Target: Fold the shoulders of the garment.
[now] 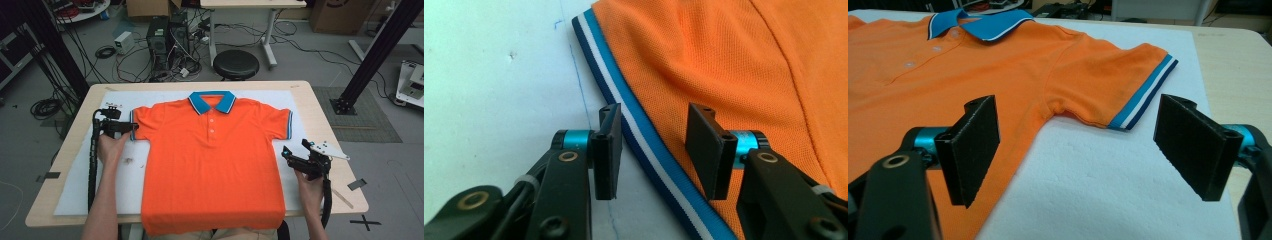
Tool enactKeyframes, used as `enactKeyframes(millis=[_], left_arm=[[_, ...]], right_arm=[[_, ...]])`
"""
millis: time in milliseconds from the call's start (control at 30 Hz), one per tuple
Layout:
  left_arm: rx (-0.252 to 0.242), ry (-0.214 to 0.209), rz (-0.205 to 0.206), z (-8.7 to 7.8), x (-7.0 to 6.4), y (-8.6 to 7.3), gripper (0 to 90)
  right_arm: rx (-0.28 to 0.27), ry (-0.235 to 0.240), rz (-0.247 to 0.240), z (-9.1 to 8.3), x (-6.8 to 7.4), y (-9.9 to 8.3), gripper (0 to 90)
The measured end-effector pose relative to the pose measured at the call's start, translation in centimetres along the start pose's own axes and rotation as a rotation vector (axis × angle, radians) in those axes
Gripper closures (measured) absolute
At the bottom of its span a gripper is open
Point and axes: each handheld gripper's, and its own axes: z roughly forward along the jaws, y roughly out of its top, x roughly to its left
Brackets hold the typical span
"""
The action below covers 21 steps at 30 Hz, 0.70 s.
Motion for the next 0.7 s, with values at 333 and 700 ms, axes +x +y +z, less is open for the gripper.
enactKeyframes(millis=[333, 700], left_arm=[[0.004, 0.003, 0.023, 0.02, -0.48, -0.01, 73.0], [0.001, -0.034, 0.036, -0.18, -0.57, 0.07, 82.9]], right_arm=[[0.002, -0.006, -0.006, 0.05, 0.04, 0.01, 19.1], [0.007, -0.013, -0.015, 0.12, 0.13, 0.04, 19.1]])
